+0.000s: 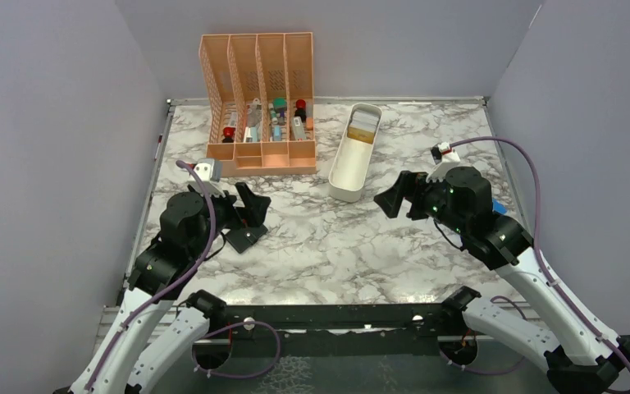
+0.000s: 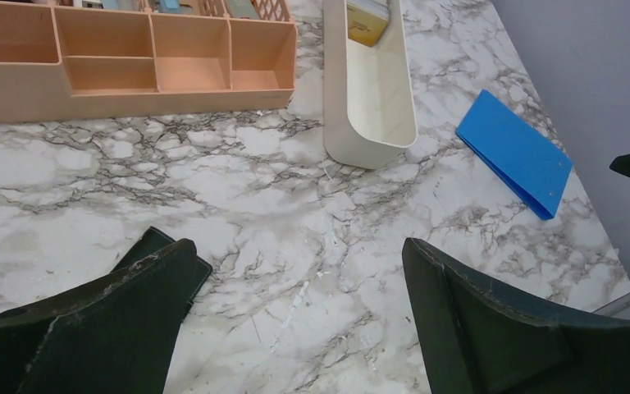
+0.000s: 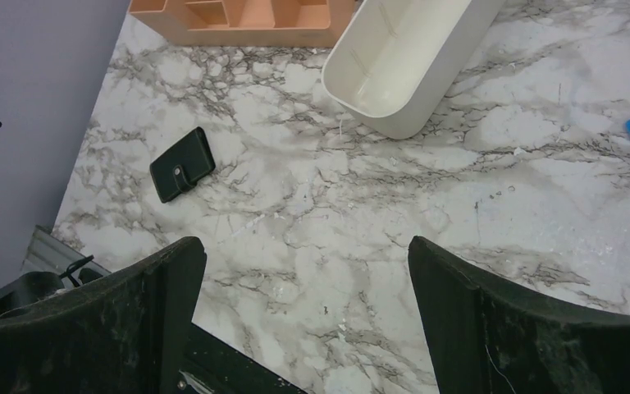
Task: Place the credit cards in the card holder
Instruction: Move the card holder to the center of the board.
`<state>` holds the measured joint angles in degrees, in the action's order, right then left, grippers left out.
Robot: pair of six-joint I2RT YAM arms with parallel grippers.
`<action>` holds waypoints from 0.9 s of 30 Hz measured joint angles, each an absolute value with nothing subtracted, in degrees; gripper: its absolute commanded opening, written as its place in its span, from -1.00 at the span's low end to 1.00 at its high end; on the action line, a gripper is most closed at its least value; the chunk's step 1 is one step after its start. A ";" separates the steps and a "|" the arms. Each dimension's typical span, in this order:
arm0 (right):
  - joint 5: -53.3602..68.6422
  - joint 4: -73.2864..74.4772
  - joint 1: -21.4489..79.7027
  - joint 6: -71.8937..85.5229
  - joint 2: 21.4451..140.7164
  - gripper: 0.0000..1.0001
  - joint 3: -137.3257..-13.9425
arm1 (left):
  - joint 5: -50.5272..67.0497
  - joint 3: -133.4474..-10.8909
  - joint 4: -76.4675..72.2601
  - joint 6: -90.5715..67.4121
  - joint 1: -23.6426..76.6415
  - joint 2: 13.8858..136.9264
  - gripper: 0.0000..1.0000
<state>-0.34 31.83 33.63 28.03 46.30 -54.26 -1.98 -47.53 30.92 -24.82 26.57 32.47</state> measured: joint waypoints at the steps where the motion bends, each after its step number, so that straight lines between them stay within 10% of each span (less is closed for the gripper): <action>1: -0.34 31.88 33.63 28.05 46.30 0.99 -54.26 | -1.98 -47.53 31.03 -24.84 26.59 32.53 0.98; 27: 0.21 31.83 33.63 27.42 45.74 0.99 -54.26 | -20.53 -38.61 31.03 -45.50 26.57 50.00 0.81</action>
<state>0.21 31.83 33.63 27.42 45.74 -54.26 -20.53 -38.61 31.03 -45.50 26.57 50.00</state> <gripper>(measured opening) 0.994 0.942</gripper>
